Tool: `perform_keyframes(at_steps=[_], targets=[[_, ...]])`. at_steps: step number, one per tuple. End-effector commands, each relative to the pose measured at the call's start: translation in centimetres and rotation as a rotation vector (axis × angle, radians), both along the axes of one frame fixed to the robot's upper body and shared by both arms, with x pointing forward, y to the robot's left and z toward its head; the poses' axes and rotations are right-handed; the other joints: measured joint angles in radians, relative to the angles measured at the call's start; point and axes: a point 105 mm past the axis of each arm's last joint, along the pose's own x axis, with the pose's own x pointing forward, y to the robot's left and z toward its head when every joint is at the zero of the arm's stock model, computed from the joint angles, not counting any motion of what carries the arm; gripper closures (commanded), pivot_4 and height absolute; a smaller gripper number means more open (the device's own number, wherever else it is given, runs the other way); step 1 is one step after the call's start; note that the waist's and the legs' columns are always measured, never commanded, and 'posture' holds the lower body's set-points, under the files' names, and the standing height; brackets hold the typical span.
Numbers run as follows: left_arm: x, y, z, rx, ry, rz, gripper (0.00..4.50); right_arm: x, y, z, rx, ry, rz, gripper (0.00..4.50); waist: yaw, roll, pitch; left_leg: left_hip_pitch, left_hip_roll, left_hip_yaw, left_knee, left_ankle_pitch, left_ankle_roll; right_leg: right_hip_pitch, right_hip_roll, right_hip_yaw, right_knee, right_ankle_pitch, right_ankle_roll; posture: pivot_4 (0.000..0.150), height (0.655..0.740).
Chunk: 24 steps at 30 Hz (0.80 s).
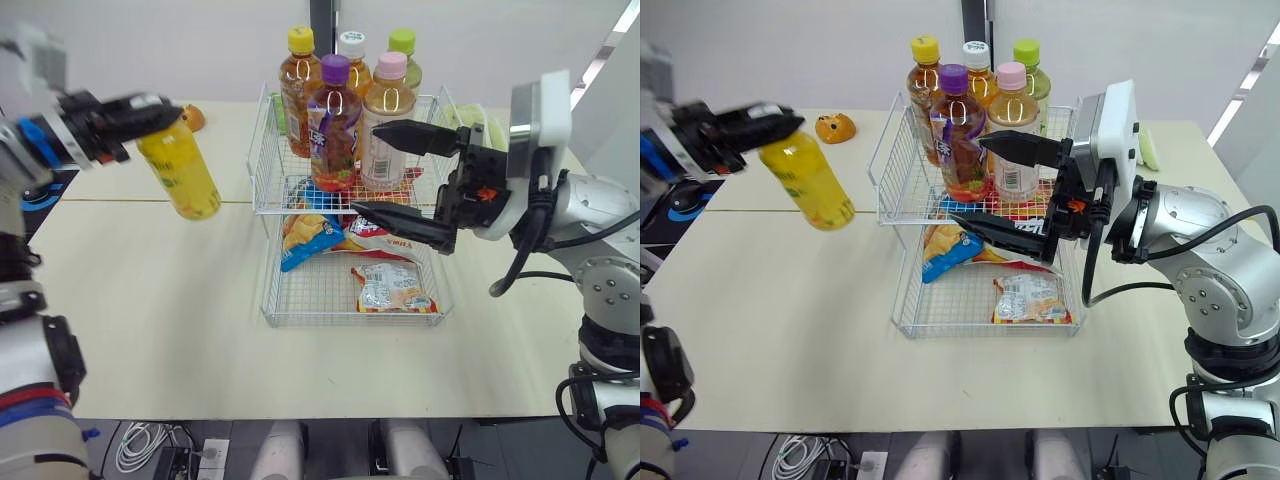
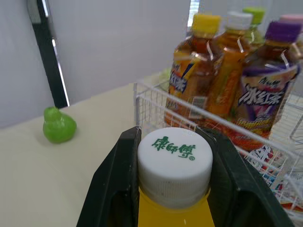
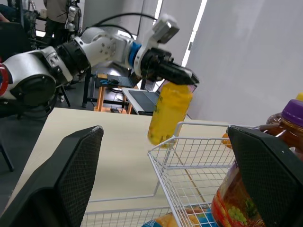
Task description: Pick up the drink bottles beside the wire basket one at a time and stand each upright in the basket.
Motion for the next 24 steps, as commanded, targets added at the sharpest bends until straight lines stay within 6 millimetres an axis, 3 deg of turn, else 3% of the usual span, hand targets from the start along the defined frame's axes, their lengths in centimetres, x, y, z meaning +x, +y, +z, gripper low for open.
perform_keyframes(at_steps=[1, 5, 12, 19, 24], targets=[[-2.2, -1.1, 3.9, 0.039, -0.108, -0.047, 3.12, -0.4, 0.0, 0.5, 0.017, -0.041, 0.016, 0.00, 0.001, 0.000, 0.000, 0.000, 0.000, 0.000, 0.000, 0.000, 0.000, 0.000, 0.000, 0.000, 0.000, 0.000, 0.000, 0.150, 0.7400], [-3.5, -2.7, 6.5, 0.027, -0.162, -0.104, 3.12, -0.2, 0.3, 0.5, 0.023, -0.042, 0.031, 0.00, 0.001, -0.001, 0.001, 0.000, 0.000, 0.000, 0.000, 0.000, 0.000, 0.000, 0.000, 0.000, 0.000, -0.002, 0.004, 0.150, 0.7400], [-4.0, -6.0, 9.1, 0.030, -0.236, -0.191, 3.12, 0.2, 0.5, 0.6, 0.027, -0.050, 0.038, 0.00, 0.001, -0.001, 0.001, 0.000, 0.000, 0.000, 0.000, 0.000, 0.000, 0.000, 0.000, 0.000, 0.001, -0.002, 0.004, 0.150, 0.7400], [-3.3, -8.4, 10.5, -0.012, -0.287, -0.258, 3.12, 0.3, 0.5, 0.6, 0.029, -0.052, 0.026, 0.00, 0.000, 0.000, 0.001, 0.000, 0.000, 0.000, 0.000, 0.000, 0.000, -0.001, 0.000, 0.000, 0.001, -0.001, 0.002, 0.150, 0.7400], [-2.0, -9.6, 10.0, -0.046, -0.285, -0.283, 3.12, 0.3, 0.3, 0.6, 0.027, -0.052, 0.006, 0.00, 0.000, 0.000, 0.001, 0.000, 0.000, 0.000, 0.000, 0.000, 0.000, -0.001, 0.000, 0.000, 0.001, 0.000, 0.000, 0.150, 0.7400]])
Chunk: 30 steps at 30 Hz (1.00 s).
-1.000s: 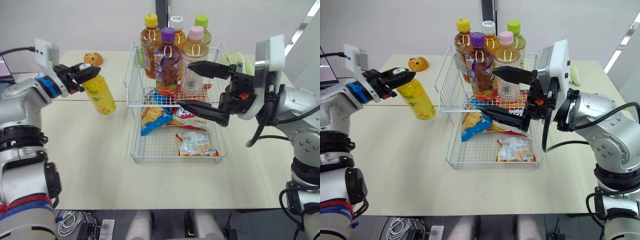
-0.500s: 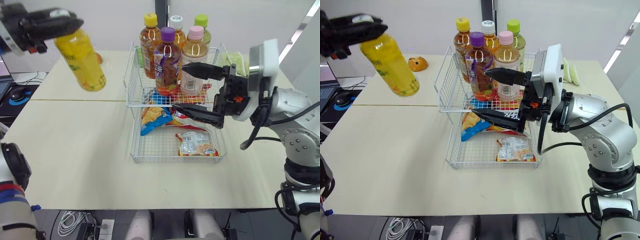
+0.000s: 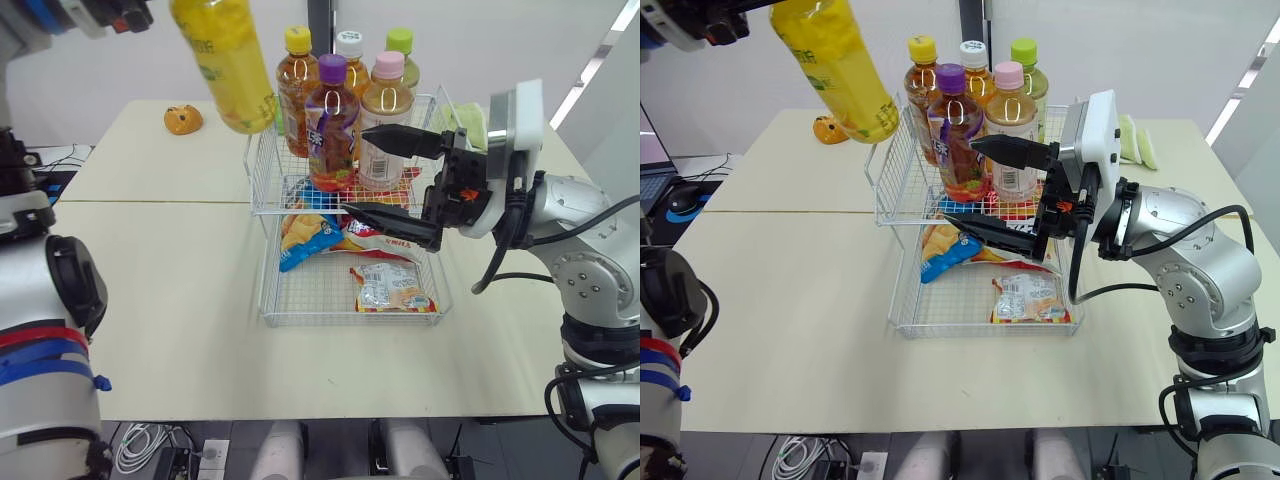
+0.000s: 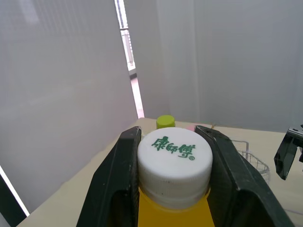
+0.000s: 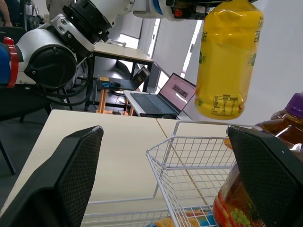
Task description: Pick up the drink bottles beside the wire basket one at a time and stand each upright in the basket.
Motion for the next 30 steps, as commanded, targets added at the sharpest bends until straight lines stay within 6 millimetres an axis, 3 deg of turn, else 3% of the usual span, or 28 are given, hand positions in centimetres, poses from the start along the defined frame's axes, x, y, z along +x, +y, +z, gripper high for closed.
perform_keyframes(at_steps=[1, 9, 24, 30], targets=[[-0.6, -0.4, 1.6, -0.028, -0.092, -0.004, 3.12, -0.7, -0.3, 1.1, 0.014, -0.063, -0.013, 0.00, 0.000, 0.000, 0.000, 0.000, 0.000, 0.000, 0.000, 0.000, 0.000, 0.000, 0.000, 0.000, 0.000, 0.000, 0.000, 0.150, 0.7400], [1.2, -1.9, -1.1, -0.008, -0.052, -0.028, 3.12, -1.0, -0.7, 1.2, 0.013, -0.059, -0.042, 0.00, 0.000, 0.000, 0.000, 0.000, 0.000, 0.000, 0.000, 0.000, 0.000, 0.000, 0.000, 0.000, 0.000, 0.000, 0.000, 0.150, 0.7400], [3.8, -1.3, -5.6, -0.032, 0.040, -0.012, 3.12, -1.3, -1.1, 1.2, 0.003, -0.050, -0.075, 0.00, 0.000, 0.000, 0.000, 0.000, 0.000, 0.000, 0.000, 0.000, 0.000, -0.001, 0.000, 0.001, 0.000, 0.000, -0.001, 0.150, 0.7400], [4.2, -1.4, -6.4, -0.019, 0.039, -0.013, 3.12, -1.3, -1.2, 1.2, 0.003, -0.046, -0.076, 0.00, -0.001, 0.000, 0.000, 0.000, 0.000, 0.000, 0.000, 0.000, 0.000, -0.001, 0.000, 0.001, 0.000, 0.000, -0.001, 0.150, 0.7400]])
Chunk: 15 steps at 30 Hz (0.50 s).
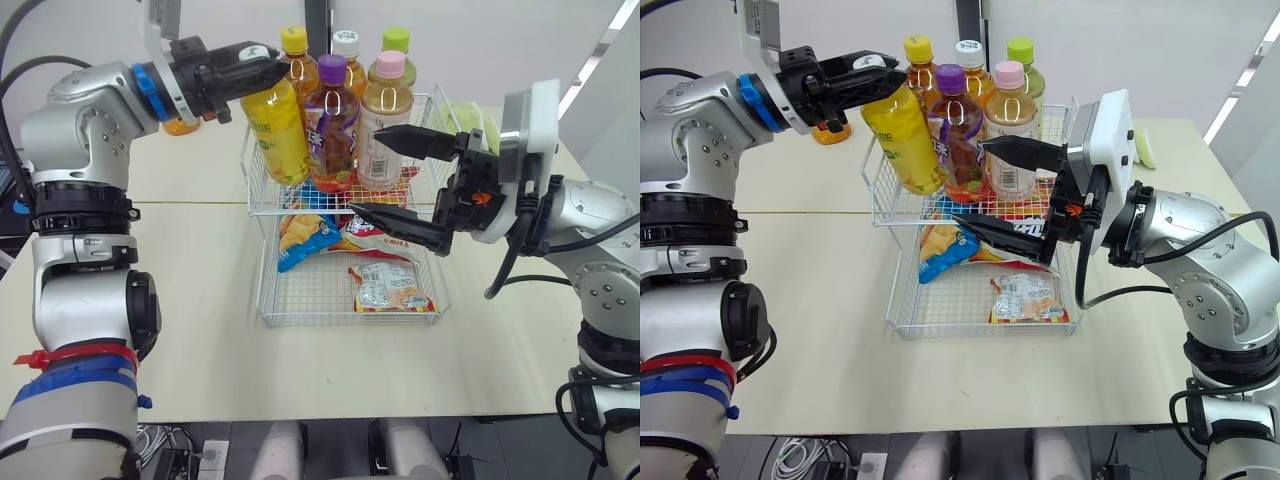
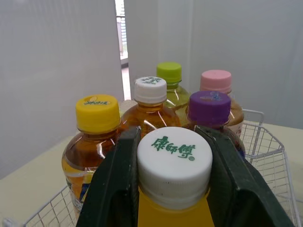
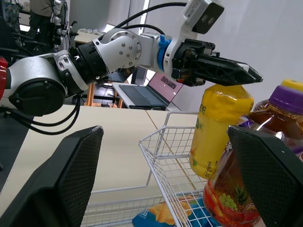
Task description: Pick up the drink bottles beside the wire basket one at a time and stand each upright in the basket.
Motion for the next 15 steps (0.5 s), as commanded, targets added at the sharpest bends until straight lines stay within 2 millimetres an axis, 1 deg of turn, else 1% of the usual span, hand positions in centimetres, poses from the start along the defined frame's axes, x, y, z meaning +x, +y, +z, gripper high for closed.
perform_keyframes(at_steps=[1, 7, 11, 13, 14, 15], targets=[[-0.4, 0.1, 1.2, 0.002, -0.074, 0.001, 3.12, -0.7, -0.4, 1.0, 0.016, -0.051, -0.006, 0.00, 0.000, 0.000, 0.000, 0.000, 0.000, 0.000, 0.000, 0.000, 0.000, 0.000, 0.000, 0.000, 0.000, 0.000, 0.000, 0.150, 0.7400], [-0.2, -0.5, 0.5, 0.026, -0.072, -0.020, 3.12, -0.7, -0.4, 1.0, 0.017, -0.048, -0.004, 0.00, 0.000, 0.000, 0.000, 0.000, 0.000, 0.000, 0.000, 0.000, 0.000, 0.000, 0.000, 0.000, 0.000, 0.000, 0.000, 0.150, 0.7400], [-0.4, -0.9, 0.4, 0.028, -0.064, -0.040, 3.12, -0.7, -0.4, 1.0, 0.019, -0.048, -0.005, 0.00, 0.001, 0.000, 0.000, 0.000, 0.000, 0.000, 0.000, 0.000, 0.000, 0.000, 0.000, 0.000, 0.000, 0.000, 0.000, 0.150, 0.7400], [-0.7, -1.1, 0.5, 0.031, -0.066, -0.051, 2.39, -0.7, -0.4, 1.0, 0.019, -0.048, -0.004, 0.00, 0.001, 0.000, 0.000, 0.000, 0.000, 0.000, 0.000, 0.000, 0.000, 0.001, 0.000, 0.000, 0.000, 0.000, 0.000, 0.150, 0.7400], [-0.8, -1.2, 0.6, 0.030, -0.067, -0.054, 2.15, -0.7, -0.4, 1.0, 0.019, -0.049, -0.005, 0.00, 0.001, 0.000, 0.000, 0.000, 0.000, 0.000, 0.000, 0.000, 0.000, 0.001, 0.000, 0.000, 0.000, 0.000, 0.000, 0.150, 0.7400], [-0.8, -1.2, 0.7, 0.030, -0.067, -0.055, 1.81, -0.7, -0.5, 1.0, 0.020, -0.049, -0.005, 0.00, 0.001, 0.000, 0.000, 0.000, 0.000, 0.000, 0.000, 0.000, 0.000, 0.001, 0.000, 0.000, 0.000, 0.000, 0.000, 0.150, 0.7400]])
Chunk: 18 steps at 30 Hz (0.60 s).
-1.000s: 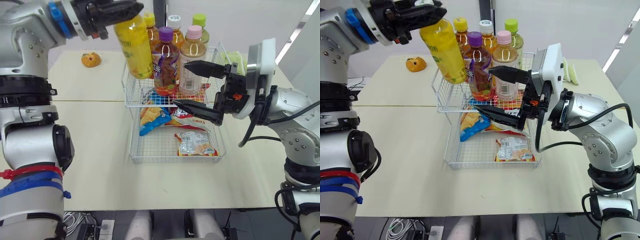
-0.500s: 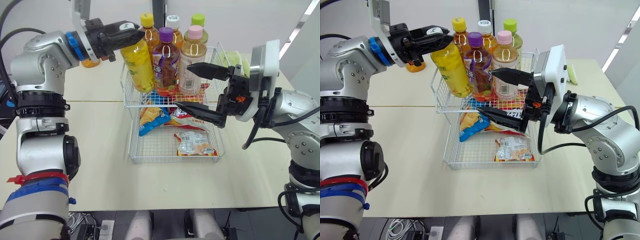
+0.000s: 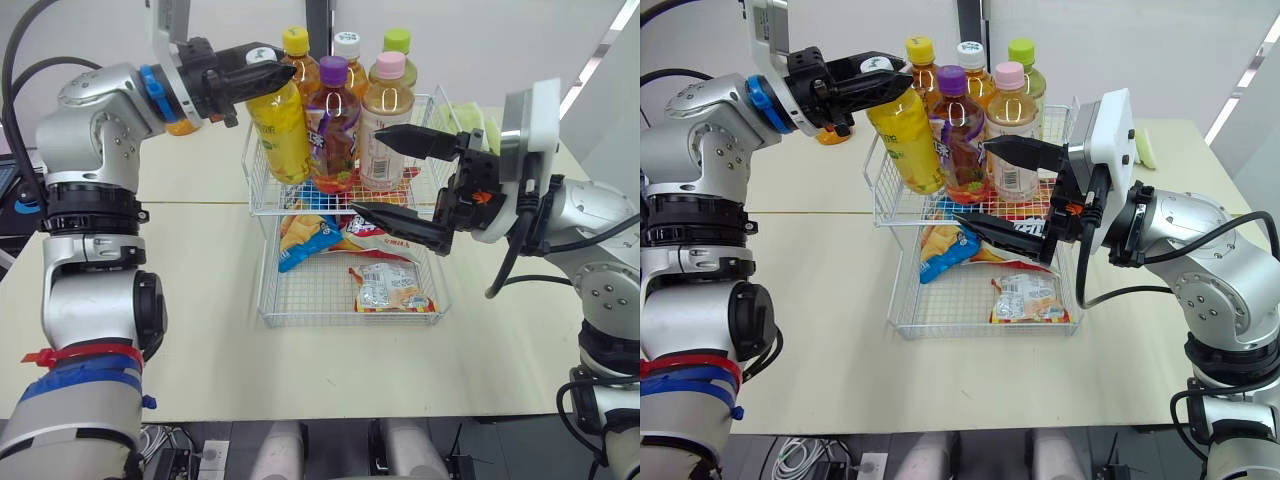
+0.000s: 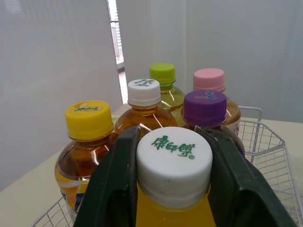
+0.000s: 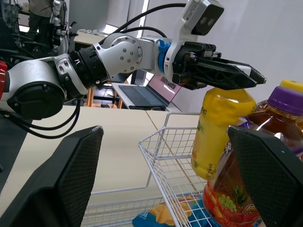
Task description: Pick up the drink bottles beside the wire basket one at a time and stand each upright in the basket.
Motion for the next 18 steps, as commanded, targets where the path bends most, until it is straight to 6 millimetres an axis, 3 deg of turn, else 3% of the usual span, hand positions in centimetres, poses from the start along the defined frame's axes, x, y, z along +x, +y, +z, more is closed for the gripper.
perform_keyframes(at_steps=[1, 6, 13, 18], targets=[[-0.9, -0.4, 1.1, 0.004, -0.042, -0.024, 1.48, -0.7, -0.4, 1.0, 0.017, -0.051, -0.003, 0.00, 0.000, 0.000, 0.000, 0.000, 0.000, 0.000, 0.000, 0.000, 0.000, 0.000, 0.000, 0.000, 0.000, 0.000, 0.000, 0.150, 0.7400], [-1.5, -0.4, 1.7, 0.006, -0.065, -0.025, 0.01, -0.7, -0.3, 0.9, 0.017, -0.048, 0.001, 0.00, 0.000, 0.000, 0.000, 0.000, 0.000, 0.000, 0.000, 0.000, 0.000, 0.000, 0.000, 0.000, 0.000, 0.000, 0.000, 0.150, 0.7400], [-3.1, 0.3, 4.2, -0.021, -0.134, 0.002, 0.01, -0.6, -0.3, 0.9, 0.020, -0.048, 0.011, 0.00, -0.001, 0.000, 0.000, 0.000, 0.000, 0.000, 0.000, 0.000, 0.000, 0.000, 0.000, 0.000, 0.000, 0.000, 0.000, 0.150, 0.7400], [-4.3, 2.5, 5.9, -0.048, -0.167, 0.093, 0.01, -0.4, -0.1, 0.8, 0.013, -0.051, 0.024, 0.00, -0.001, 0.000, 0.000, 0.000, 0.000, 0.000, 0.000, 0.000, 0.000, 0.000, 0.000, 0.000, 0.000, 0.000, 0.000, 0.150, 0.7400]])
